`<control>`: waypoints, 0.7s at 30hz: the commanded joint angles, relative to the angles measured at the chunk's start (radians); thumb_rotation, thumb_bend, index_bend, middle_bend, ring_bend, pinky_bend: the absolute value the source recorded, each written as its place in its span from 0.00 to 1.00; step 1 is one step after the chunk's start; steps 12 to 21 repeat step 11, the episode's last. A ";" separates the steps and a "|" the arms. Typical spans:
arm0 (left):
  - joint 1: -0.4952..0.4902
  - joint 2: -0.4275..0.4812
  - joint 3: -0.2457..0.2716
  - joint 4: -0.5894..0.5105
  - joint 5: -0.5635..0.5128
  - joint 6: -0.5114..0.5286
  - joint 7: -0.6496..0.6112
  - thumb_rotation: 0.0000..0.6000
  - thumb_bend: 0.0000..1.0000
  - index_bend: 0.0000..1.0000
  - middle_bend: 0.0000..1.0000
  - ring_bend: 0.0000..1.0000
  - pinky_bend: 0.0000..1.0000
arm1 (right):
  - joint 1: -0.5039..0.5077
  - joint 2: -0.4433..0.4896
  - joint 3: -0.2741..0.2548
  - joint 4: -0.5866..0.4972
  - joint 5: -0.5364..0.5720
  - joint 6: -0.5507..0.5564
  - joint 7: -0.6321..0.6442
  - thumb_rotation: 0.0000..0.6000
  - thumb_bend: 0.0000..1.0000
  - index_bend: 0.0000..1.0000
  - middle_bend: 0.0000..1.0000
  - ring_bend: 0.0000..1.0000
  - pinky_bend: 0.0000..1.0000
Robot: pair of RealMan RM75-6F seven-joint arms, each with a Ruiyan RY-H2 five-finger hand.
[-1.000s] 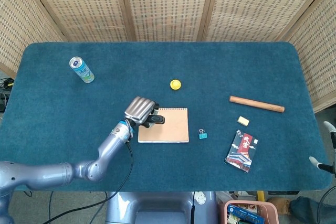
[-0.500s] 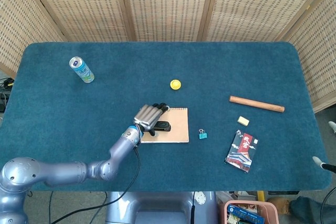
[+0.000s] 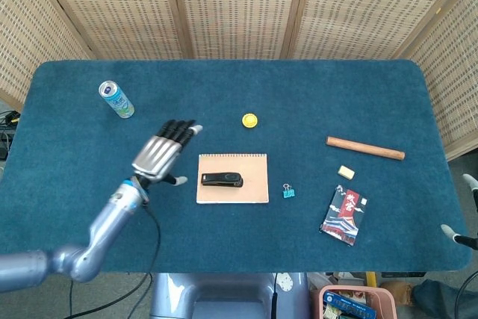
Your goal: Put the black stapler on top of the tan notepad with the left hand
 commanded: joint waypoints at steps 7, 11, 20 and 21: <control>0.453 0.204 0.251 -0.001 0.297 0.471 -0.221 1.00 0.00 0.00 0.00 0.00 0.00 | -0.004 -0.011 -0.012 -0.004 -0.039 0.029 -0.027 1.00 0.00 0.00 0.00 0.00 0.00; 0.521 0.220 0.278 0.029 0.326 0.499 -0.287 1.00 0.00 0.00 0.00 0.00 0.00 | -0.009 -0.014 -0.017 -0.010 -0.060 0.053 -0.037 1.00 0.00 0.00 0.00 0.00 0.00; 0.521 0.220 0.278 0.029 0.326 0.499 -0.287 1.00 0.00 0.00 0.00 0.00 0.00 | -0.009 -0.014 -0.017 -0.010 -0.060 0.053 -0.037 1.00 0.00 0.00 0.00 0.00 0.00; 0.521 0.220 0.278 0.029 0.326 0.499 -0.287 1.00 0.00 0.00 0.00 0.00 0.00 | -0.009 -0.014 -0.017 -0.010 -0.060 0.053 -0.037 1.00 0.00 0.00 0.00 0.00 0.00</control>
